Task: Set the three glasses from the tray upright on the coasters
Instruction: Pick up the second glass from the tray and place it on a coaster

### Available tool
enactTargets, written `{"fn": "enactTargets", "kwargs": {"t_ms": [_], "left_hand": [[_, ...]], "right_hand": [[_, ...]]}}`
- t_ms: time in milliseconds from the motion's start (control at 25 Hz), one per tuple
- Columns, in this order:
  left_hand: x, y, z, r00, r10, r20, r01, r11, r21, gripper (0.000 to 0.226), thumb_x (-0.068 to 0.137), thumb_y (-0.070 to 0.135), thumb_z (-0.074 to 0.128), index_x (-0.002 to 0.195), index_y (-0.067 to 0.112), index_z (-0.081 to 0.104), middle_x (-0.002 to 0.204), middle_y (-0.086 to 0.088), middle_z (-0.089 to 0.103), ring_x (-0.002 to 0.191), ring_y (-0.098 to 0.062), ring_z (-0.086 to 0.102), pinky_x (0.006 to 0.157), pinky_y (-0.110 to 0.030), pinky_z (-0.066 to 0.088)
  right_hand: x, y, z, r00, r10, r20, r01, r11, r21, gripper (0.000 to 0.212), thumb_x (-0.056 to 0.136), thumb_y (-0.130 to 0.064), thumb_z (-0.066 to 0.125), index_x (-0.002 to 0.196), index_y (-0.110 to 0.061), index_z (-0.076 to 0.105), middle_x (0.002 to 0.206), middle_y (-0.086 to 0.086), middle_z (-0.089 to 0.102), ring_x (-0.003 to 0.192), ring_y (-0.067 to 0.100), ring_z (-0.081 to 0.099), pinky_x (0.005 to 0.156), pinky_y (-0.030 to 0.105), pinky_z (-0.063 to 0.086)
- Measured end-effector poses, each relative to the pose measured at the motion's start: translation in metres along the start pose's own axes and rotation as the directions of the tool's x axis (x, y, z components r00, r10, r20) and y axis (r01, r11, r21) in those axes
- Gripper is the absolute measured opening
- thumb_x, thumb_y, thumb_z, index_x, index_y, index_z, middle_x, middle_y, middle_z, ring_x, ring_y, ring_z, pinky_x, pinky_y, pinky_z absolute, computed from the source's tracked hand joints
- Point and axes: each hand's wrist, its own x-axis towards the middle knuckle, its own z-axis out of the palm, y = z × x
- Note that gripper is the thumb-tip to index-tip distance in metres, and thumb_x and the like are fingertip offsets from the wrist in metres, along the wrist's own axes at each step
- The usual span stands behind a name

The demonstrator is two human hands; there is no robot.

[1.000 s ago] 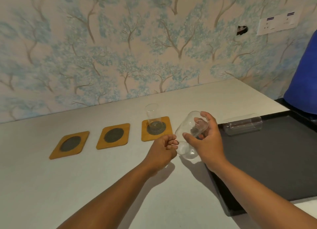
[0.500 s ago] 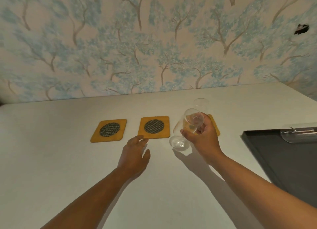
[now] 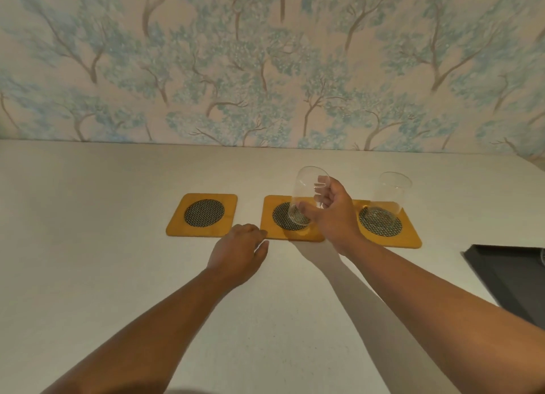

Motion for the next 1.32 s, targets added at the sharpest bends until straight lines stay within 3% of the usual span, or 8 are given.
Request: {"fn": "enactTargets", "kwargs": {"t_ms": [200,400,640,960,1320], "left_hand": [[0.001,-0.005,0.009,0.999,-0.005,-0.041,0.005,1.000,0.003,0.035,0.099,0.037,0.051,0.125,0.022,0.069,0.141,0.004,0.060,0.122,-0.018,0.055,0.091,-0.034,0.052],[0.002,-0.006,0.009,0.998,-0.013,-0.054,0.013,1.000,0.016,0.036,0.099,0.039,0.049,0.126,0.024,0.069,0.139,0.007,0.061,0.123,-0.015,0.055,0.091,-0.032,0.052],[0.002,-0.007,0.011,0.998,-0.025,-0.050,0.026,0.999,0.020,0.038,0.099,0.042,0.048,0.127,0.026,0.068,0.141,0.010,0.059,0.126,-0.013,0.053,0.094,-0.032,0.051],[0.001,-0.004,0.008,0.999,-0.028,-0.032,0.030,0.998,0.057,0.038,0.100,0.042,0.047,0.128,0.025,0.067,0.142,0.010,0.058,0.126,-0.013,0.052,0.096,-0.030,0.048],[0.002,-0.004,0.008,0.999,-0.020,-0.033,0.023,0.997,0.073,0.039,0.100,0.042,0.046,0.128,0.025,0.067,0.142,0.010,0.059,0.124,-0.013,0.053,0.095,-0.032,0.051]], "right_hand": [[0.025,0.013,0.014,1.000,0.004,0.026,-0.002,0.999,-0.054,0.087,0.072,-0.031,0.091,0.146,-0.019,0.047,0.133,0.000,0.061,0.121,0.018,0.060,0.103,0.040,0.052],[0.033,0.024,0.019,0.999,0.018,0.046,-0.014,0.998,-0.067,0.088,0.073,-0.032,0.090,0.148,-0.020,0.046,0.134,0.003,0.062,0.117,0.016,0.060,0.103,0.038,0.052],[0.036,0.030,0.020,0.997,0.030,0.070,-0.026,0.998,-0.051,0.089,0.074,-0.030,0.089,0.150,-0.022,0.044,0.143,0.003,0.059,0.127,0.018,0.056,0.107,0.038,0.049],[0.036,0.030,0.023,0.999,0.023,0.032,-0.021,0.998,-0.056,0.084,0.068,-0.038,0.092,0.141,-0.030,0.052,0.132,-0.001,0.063,0.119,0.017,0.060,0.099,0.034,0.053],[0.033,0.028,0.027,1.000,0.020,0.002,-0.020,0.993,-0.113,0.084,0.069,-0.041,0.090,0.141,-0.026,0.050,0.135,0.000,0.061,0.120,0.019,0.058,0.098,0.035,0.052]]}}
